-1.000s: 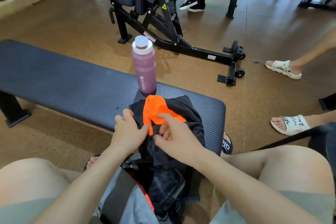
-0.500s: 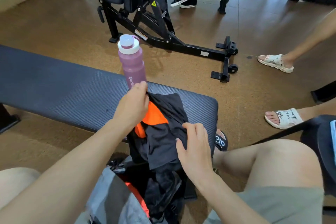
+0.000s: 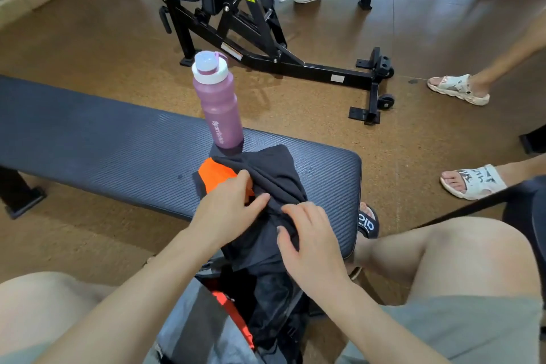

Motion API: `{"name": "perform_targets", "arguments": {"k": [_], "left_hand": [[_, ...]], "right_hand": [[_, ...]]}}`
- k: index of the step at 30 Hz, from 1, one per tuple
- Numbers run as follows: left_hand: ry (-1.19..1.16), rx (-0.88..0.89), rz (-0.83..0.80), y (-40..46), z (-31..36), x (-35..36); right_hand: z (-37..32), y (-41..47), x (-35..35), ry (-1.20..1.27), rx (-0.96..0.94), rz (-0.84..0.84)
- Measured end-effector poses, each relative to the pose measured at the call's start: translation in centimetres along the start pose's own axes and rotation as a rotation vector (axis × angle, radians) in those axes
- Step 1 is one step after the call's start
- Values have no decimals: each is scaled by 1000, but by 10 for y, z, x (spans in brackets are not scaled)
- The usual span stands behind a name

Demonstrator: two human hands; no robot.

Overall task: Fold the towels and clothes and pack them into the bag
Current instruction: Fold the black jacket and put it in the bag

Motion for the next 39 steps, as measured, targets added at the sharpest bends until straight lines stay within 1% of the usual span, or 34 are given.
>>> {"name": "perform_targets", "arguments": {"k": [2,4,7,11,13,15,18,20,22,25,27,30,32,35,39], "left_hand": [[-91,-90,4,7,0,3],[-163,-180,-46,17,-3,4],[-306,-255,-117,25,-7,9],[-492,-315,-93,22,-8,6],[-555,-334,-66,18,-8,4],[-604,-353,-11,13,-9,3],[-747,-386,62,4,-15,4],[-781,-386,79,-2,-18,6],[-780,-385,112,-6,-18,8],[-822,-374,135,-12,-11,9],[-828,-335,88,-16,-3,10],[-666,-332,27,-14,0,10],[-642,-335,34,-11,-1,9],[-778,-340,94,-12,-7,13],[-844,-333,136,-20,-14,19]], "right_hand": [[2,1,-5,87,78,-6],[5,0,-10,145,147,-28],[10,0,-14,125,252,-124],[22,7,-23,92,337,-209],[27,11,-28,136,362,-248],[29,12,-31,150,307,-297],[32,12,-30,41,155,-366],[35,15,-28,-3,142,-342],[31,20,-27,-50,122,-254],[12,20,-25,-109,2,-111],[-2,15,-19,-148,-72,-105],[-12,5,-7,-241,-180,-148],[-14,-2,-3,-253,-216,-136],[-14,-15,0,-189,-169,-124],[-1,-24,1,-138,30,-56]]}}
Point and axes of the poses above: each hand's wrist, its own y-axis towards the middle knuckle, its own x-axis out of the palm, z = x × y, the point moved 2 cm from there along y, towards the middle knuckle, and after that the axes turned 5 degrees about -z, right-handed, at the moved point
